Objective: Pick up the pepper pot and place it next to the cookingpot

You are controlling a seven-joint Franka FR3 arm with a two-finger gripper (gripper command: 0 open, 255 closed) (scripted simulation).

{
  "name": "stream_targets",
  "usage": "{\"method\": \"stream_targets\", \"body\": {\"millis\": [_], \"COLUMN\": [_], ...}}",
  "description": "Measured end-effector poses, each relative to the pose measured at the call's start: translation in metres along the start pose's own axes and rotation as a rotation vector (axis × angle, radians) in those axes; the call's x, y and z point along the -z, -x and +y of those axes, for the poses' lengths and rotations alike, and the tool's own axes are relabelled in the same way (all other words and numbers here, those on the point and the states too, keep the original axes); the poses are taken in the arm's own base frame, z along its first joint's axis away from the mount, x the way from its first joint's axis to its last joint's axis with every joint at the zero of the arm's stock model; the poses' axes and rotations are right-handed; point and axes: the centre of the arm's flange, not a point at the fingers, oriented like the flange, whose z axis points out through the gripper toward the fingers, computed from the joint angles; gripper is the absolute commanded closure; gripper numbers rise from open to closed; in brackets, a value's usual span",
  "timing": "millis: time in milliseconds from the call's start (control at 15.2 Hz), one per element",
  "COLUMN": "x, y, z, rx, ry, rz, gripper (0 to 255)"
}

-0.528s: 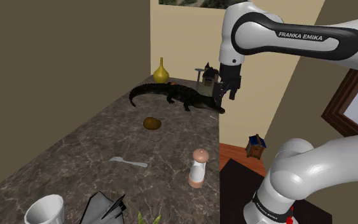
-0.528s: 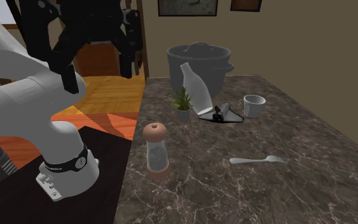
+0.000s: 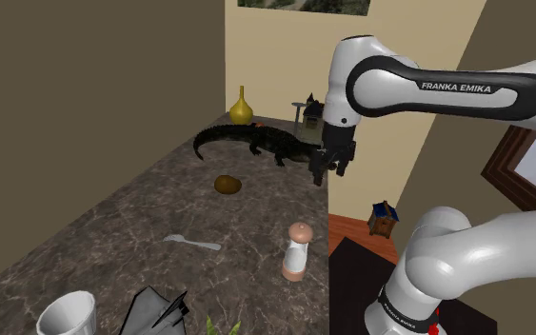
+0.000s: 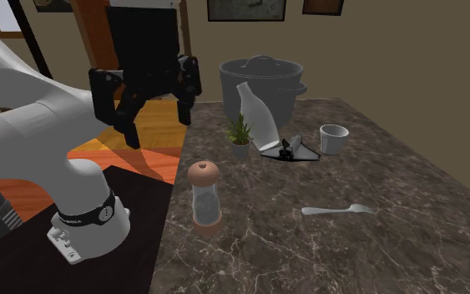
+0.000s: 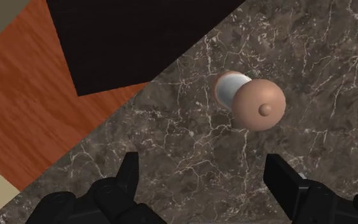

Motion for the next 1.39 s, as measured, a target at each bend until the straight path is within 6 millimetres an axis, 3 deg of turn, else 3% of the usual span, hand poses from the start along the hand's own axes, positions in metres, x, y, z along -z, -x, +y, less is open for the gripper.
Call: {"method": "stream_targets", "body": {"millis": [594,1122,1386], "x": [-0.092,-0.136,-0.143], "y": [0.027,0.030,0.030], "z": [-0.057,-0.072,-0.073], "rx": [-0.104,-0.124,-0.124], "ry": [-0.118,-0.139,-0.139], "rz": [0.018,0.022,0.022], "gripper": [0,0,0]}}
